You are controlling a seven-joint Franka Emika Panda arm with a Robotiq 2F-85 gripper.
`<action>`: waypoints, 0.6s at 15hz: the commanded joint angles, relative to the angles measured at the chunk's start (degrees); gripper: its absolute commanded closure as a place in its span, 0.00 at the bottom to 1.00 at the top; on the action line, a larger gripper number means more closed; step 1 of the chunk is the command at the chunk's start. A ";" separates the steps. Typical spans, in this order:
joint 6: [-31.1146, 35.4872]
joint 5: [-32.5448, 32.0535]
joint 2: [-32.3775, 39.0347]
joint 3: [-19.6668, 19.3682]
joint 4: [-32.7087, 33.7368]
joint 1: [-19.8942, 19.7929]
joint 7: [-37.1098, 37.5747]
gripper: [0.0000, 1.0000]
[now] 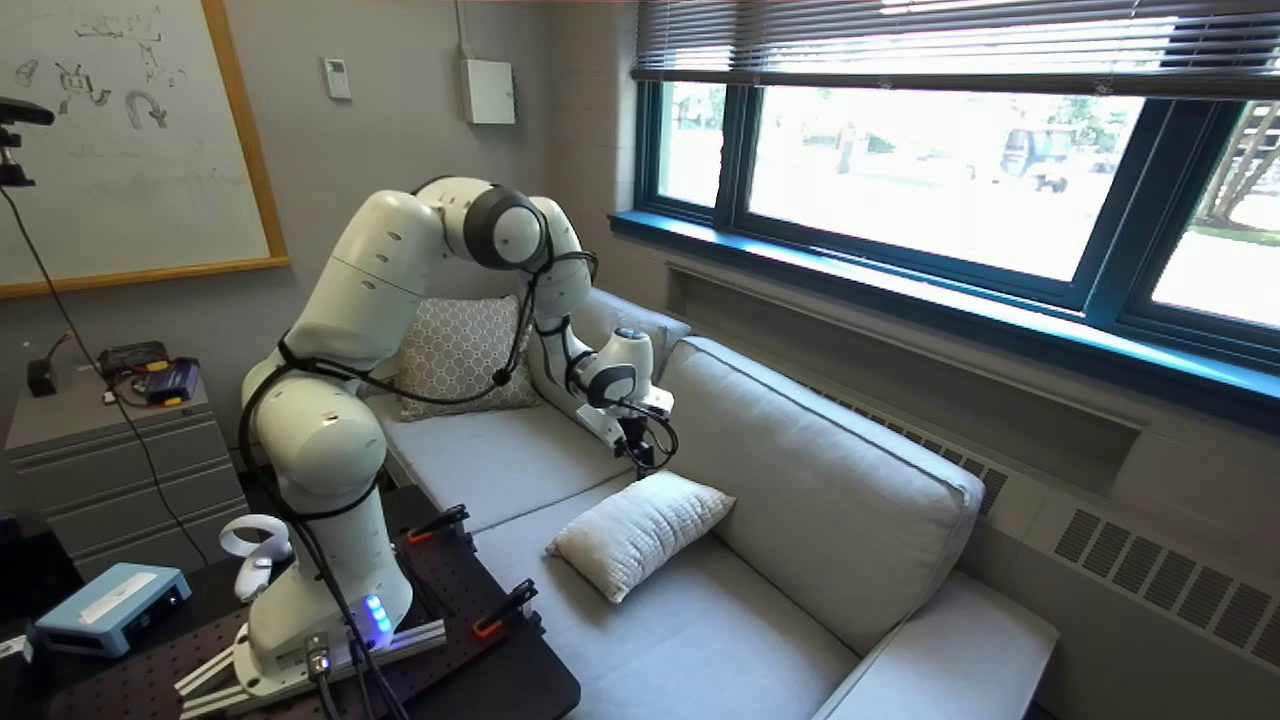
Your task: Move white pillow to the right arm rest side of the couch
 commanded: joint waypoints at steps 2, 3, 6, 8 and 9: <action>-0.15 2.19 15.81 2.45 14.84 -3.34 -1.45 0.00; -0.80 2.47 19.37 2.87 18.60 -4.23 -1.70 0.00; -1.91 3.42 27.74 4.23 27.83 -6.90 -2.25 0.00; -3.51 4.09 32.86 5.87 34.01 -8.98 -3.24 0.00; -4.57 4.38 35.14 6.78 36.95 -9.87 -3.87 0.00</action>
